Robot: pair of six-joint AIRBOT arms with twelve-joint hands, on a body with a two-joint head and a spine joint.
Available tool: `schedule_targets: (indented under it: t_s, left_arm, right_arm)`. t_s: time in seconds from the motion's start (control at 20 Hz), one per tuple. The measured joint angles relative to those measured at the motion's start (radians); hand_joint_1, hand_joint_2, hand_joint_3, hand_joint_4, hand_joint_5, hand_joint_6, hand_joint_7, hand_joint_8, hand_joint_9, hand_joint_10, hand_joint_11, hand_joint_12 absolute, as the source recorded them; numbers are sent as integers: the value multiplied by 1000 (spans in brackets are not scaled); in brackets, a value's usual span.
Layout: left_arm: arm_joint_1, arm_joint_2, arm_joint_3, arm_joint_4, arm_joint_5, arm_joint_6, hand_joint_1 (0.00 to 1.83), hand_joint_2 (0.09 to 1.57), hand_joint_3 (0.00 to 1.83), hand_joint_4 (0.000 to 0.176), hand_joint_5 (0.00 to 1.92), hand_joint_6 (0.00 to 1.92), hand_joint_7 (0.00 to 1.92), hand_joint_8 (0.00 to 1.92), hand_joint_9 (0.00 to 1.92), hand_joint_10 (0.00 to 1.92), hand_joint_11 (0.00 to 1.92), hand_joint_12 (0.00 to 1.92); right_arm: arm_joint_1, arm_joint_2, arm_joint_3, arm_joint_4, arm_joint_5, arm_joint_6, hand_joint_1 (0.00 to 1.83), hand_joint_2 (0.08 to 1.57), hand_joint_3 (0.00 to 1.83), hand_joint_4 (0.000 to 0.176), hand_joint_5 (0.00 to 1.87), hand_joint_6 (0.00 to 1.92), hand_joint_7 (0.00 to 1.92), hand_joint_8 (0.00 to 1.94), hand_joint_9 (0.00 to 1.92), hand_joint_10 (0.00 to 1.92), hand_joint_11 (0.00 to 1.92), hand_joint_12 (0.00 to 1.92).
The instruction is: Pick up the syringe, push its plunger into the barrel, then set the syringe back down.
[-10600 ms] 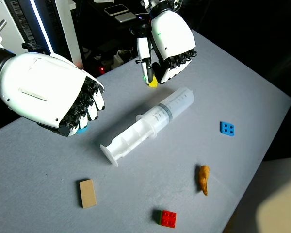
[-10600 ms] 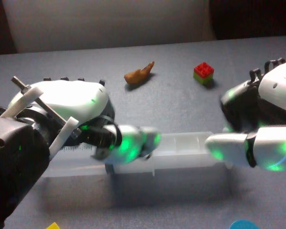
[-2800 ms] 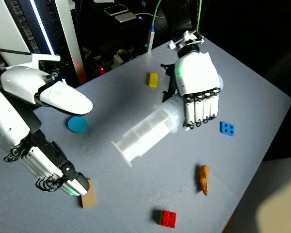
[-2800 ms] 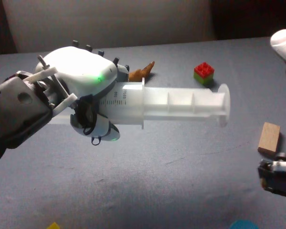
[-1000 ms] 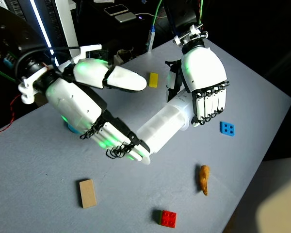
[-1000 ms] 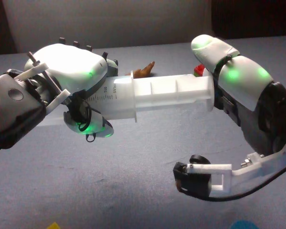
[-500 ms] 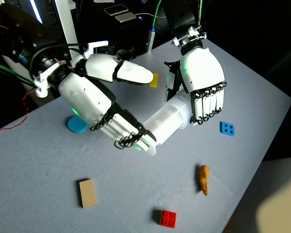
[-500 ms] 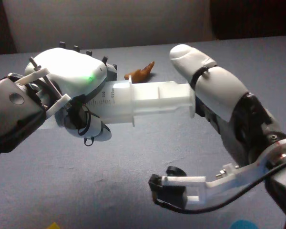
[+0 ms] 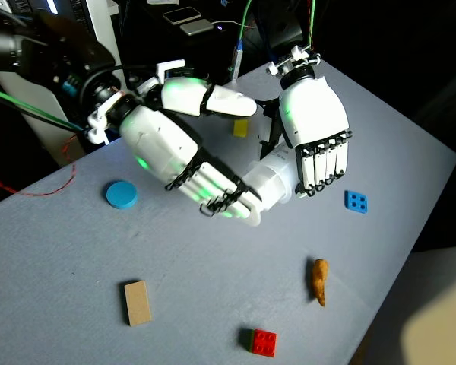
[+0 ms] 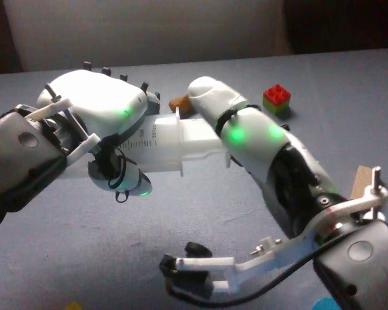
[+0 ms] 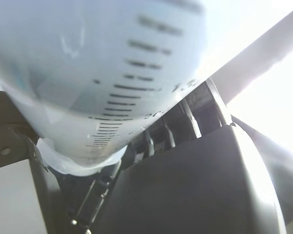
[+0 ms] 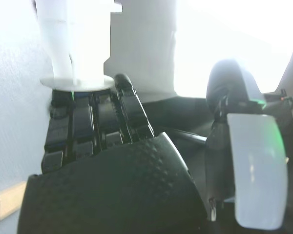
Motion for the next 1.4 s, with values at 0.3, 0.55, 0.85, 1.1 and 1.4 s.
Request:
schedule_targets:
  t_s: [0.3, 0.55, 0.85, 1.1, 1.4]
  left_arm:
    - [0, -6, -3, 2, 6, -3, 1492, 1135, 0, 0, 936, 876, 826, 1198, 890, 1220, 741, 1624]
    - [2, -6, -3, 1, 6, -3, 1491, 1149, 0, 0, 880, 906, 787, 1260, 864, 1288, 768, 1614]
    - [2, -15, -8, 8, 28, -10, 1490, 1149, 0, 0, 891, 924, 783, 1251, 863, 1275, 749, 1628]
    - [2, -22, -19, 24, 29, -29, 1489, 1156, 1, 0, 902, 878, 777, 1279, 837, 1330, 711, 1665]
    - [14, -51, -19, 27, 29, -29, 1492, 1148, 0, 0, 899, 890, 798, 1248, 862, 1294, 736, 1629]
  right_arm:
    - [8, -56, 12, -9, 4, 1, 34, 1056, 1, 0, 59, 0, 55, 1, 62, 1, 0, 322]
    - [8, -59, 12, -8, 2, 0, 21, 1057, 0, 0, 63, 6, 58, 3, 69, 0, 0, 309]
    - [-62, 39, -23, -98, -64, -16, 0, 1055, 1, 0, 60, 3, 50, 2, 64, 2, 0, 290]
    - [-91, 167, -41, -155, -149, 34, 2, 1056, 0, 0, 71, 0, 66, 1, 71, 1, 0, 340]
    - [-154, 324, -41, -210, -162, 1, 24, 1056, 0, 0, 69, 0, 65, 0, 71, 1, 0, 326]
